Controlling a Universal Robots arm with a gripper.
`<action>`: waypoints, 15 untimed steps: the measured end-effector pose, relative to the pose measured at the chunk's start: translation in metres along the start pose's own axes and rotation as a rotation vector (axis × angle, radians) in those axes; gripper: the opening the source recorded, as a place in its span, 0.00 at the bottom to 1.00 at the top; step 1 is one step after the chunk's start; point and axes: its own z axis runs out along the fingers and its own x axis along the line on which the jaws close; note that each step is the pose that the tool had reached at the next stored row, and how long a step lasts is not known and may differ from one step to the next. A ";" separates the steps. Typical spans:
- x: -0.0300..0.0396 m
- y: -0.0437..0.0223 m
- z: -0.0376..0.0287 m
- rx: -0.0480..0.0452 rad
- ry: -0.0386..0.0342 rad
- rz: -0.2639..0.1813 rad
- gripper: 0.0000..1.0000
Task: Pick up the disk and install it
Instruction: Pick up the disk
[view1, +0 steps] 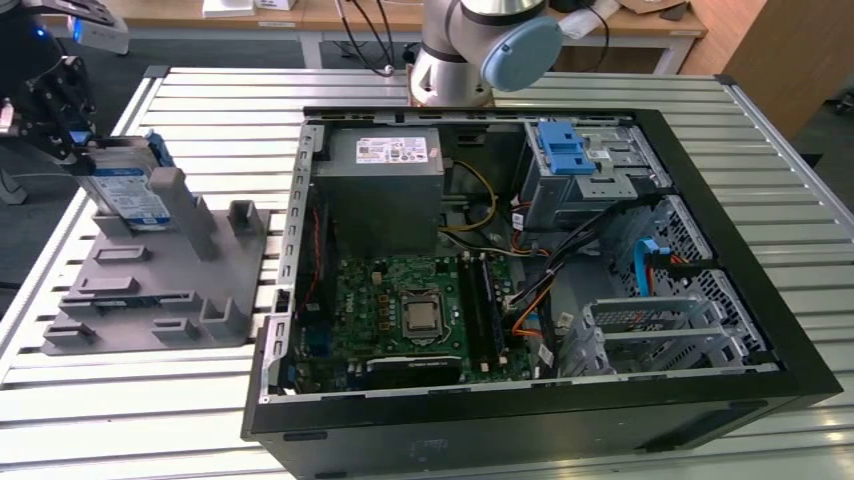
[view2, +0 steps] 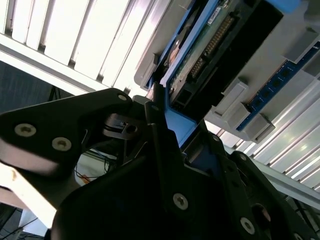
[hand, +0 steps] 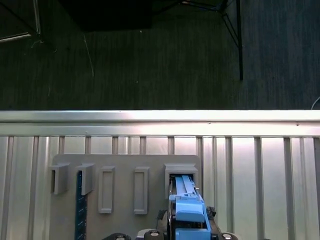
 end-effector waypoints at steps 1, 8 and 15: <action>0.0000 0.0000 0.0000 0.0001 -0.0001 0.004 0.37; 0.0000 0.0000 0.0001 0.0003 -0.0007 0.032 0.37; 0.0002 0.0000 0.0002 0.0004 -0.0008 0.026 0.37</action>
